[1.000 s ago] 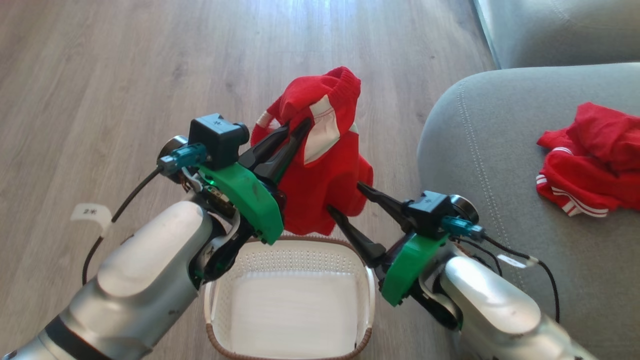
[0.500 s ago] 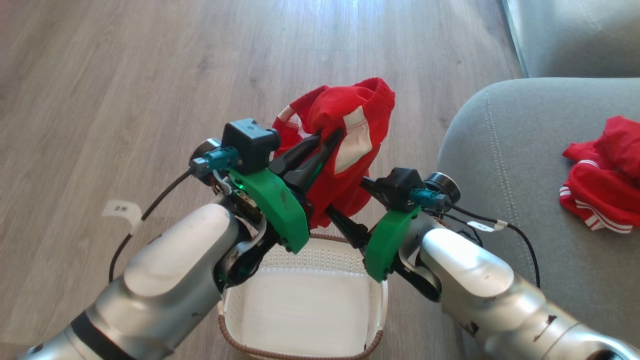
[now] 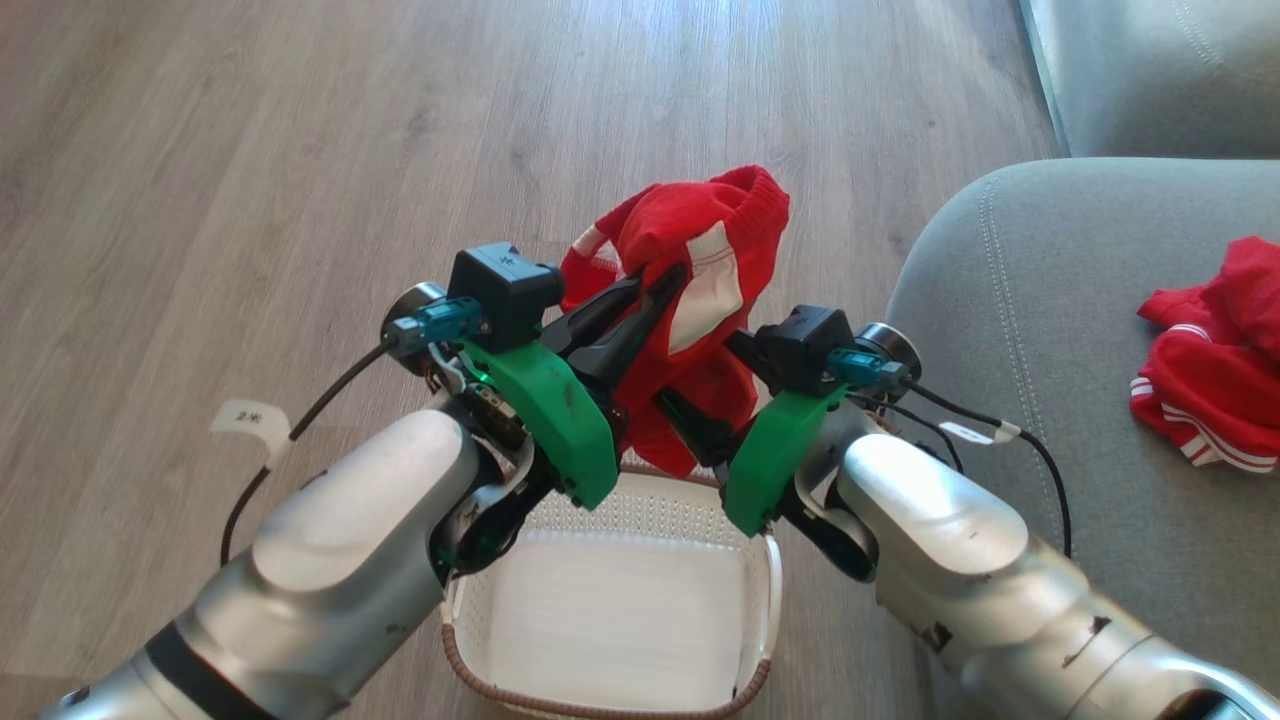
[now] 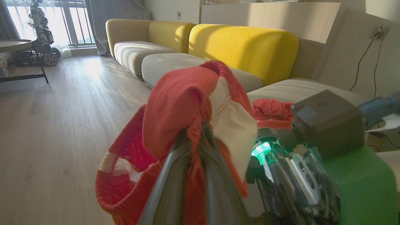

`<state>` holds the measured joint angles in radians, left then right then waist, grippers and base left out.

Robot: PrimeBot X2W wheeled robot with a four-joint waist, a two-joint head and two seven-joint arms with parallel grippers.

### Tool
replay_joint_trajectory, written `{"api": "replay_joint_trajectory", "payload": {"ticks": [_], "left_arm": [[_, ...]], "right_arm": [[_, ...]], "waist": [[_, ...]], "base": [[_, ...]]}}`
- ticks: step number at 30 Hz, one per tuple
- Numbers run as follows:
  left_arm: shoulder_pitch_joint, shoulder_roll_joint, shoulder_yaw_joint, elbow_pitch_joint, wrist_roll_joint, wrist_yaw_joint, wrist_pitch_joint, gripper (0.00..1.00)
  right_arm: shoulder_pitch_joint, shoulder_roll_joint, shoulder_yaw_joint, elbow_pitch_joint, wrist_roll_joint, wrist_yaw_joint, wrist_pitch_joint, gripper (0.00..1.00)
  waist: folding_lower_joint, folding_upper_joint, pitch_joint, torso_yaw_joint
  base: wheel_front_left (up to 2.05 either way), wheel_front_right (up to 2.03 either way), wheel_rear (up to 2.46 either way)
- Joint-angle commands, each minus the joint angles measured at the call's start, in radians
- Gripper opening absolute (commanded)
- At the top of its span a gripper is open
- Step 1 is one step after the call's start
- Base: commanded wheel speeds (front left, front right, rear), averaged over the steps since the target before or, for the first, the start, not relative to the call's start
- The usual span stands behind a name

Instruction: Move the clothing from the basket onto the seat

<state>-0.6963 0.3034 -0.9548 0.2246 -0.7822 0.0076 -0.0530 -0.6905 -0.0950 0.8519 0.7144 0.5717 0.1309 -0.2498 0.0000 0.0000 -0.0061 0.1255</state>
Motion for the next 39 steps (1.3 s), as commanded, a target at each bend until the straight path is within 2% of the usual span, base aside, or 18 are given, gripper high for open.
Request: {"api": "replay_joint_trajectory", "payload": {"ticks": [1, 2, 3, 4, 19, 28, 35, 39], "left_arm": [[-0.081, 0.009, 0.043, -0.023, -0.008, -0.005, -0.006, 0.0], [-0.081, 0.009, 0.043, -0.022, -0.008, -0.005, -0.006, 0.0], [-0.082, 0.009, 0.042, -0.021, -0.009, -0.005, -0.006, 0.0], [-0.082, 0.009, 0.042, -0.02, -0.009, -0.004, -0.007, 0.0], [-0.08, 0.02, 0.039, -0.005, -0.007, 0.002, -0.016, 0.0], [-0.07, 0.04, 0.042, -0.012, -0.01, 0.013, -0.019, 0.0], [-0.057, 0.054, 0.05, -0.019, -0.018, 0.024, -0.025, 0.0], [-0.05, 0.057, 0.055, -0.026, -0.02, 0.032, -0.035, 0.16]], "right_arm": [[-0.033, 0.027, -0.013, -0.029, -0.009, 0.0, -0.012, 1.0], [-0.033, 0.028, -0.015, -0.029, -0.009, 0.0, -0.012, 1.0], [-0.032, 0.029, -0.016, -0.029, -0.009, 0.0, -0.012, 0.34], [-0.03, 0.029, -0.017, -0.028, -0.008, 0.0, -0.012, 0.0], [0.004, -0.002, -0.039, -0.076, 0.011, 0.0, -0.012, 0.0], [0.087, -0.057, -0.114, -0.167, -0.003, 0.0, -0.012, 0.0], [0.152, -0.082, -0.215, -0.268, -0.046, 0.0, -0.012, 0.0], [0.184, -0.092, -0.251, -0.309, -0.069, 0.0, -0.012, 0.0]], "waist": [[0.0, 0.0, 0.001, 0.0], [0.0, 0.0, 0.0, 0.0], [0.0, 0.0, 0.0, 0.0], [0.0, 0.0, 0.0, -0.001], [0.0, 0.0, -0.002, -0.012], [0.0, 0.0, -0.004, -0.029], [0.0, 0.0, -0.005, -0.056], [0.0, 0.0, -0.004, -0.075]], "base": [[0.0, 0.0, 0.0], [0.0, 0.0, 0.0], [0.0, 0.0, 0.0], [0.0, 0.0, 0.0], [0.0, 0.0, 0.0], [0.0, 0.0, 0.0], [0.0, 0.0, 0.0], [0.0, 0.0, 0.0]]}}
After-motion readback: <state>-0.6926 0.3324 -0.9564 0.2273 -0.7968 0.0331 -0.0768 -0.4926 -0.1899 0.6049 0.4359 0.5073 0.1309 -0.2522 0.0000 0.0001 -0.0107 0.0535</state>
